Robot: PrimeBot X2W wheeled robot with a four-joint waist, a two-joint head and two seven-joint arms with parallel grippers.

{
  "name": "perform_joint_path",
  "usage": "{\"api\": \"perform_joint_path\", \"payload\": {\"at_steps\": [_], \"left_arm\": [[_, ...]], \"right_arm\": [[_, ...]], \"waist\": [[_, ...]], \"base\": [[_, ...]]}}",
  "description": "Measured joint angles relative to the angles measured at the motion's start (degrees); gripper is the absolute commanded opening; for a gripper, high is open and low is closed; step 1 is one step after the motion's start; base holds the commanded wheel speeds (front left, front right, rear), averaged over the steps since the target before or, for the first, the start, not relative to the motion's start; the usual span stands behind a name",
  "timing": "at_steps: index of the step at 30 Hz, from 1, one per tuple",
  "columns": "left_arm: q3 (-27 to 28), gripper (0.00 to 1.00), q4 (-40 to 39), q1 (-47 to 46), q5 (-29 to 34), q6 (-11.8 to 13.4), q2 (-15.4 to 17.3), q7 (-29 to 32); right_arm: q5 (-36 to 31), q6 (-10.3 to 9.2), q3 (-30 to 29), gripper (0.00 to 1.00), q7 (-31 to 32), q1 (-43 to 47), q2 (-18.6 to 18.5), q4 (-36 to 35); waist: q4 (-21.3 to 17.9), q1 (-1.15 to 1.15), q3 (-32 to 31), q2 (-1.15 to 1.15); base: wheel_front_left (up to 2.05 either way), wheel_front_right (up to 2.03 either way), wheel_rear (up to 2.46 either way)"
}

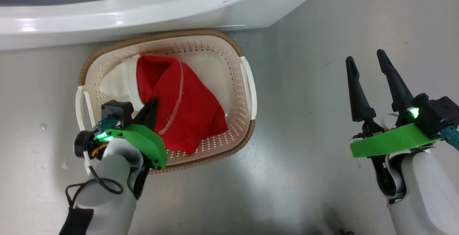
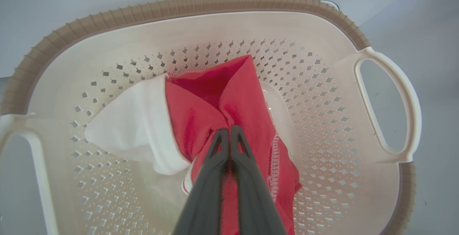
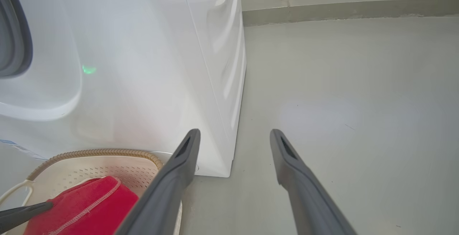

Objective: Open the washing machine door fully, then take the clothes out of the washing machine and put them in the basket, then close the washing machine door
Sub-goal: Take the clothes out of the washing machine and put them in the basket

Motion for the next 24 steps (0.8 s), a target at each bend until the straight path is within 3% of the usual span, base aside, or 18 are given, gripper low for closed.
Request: {"api": "perform_joint_path", "payload": {"at_steps": [1,13,24], "left_arm": [[0.0,1.00,0.0,0.0,0.0,0.0,0.0,0.0],[1.8,1.00,-1.9,0.8,-0.6,0.0,0.0,0.0],[6.3,1.00,-8.3,7.7,-0.1,0.0,0.0,0.0]], "right_arm": [[0.0,0.00,0.0,1.00,0.0,0.0,0.0,0.0],[0.0,0.00,0.0,1.00,0.0,0.1,-0.1,0.7],[0.0,0.00,0.1,1.00,0.0,2.5,-1.0,2.5]], "waist": [[0.0,0.00,-0.1,0.00],[0.7,0.00,-2.7,0.00],[1.5,0.00,-9.2,0.00]], "base": [[0.00,0.00,0.00],[0.00,0.00,0.00],[0.00,0.00,0.00]]}}
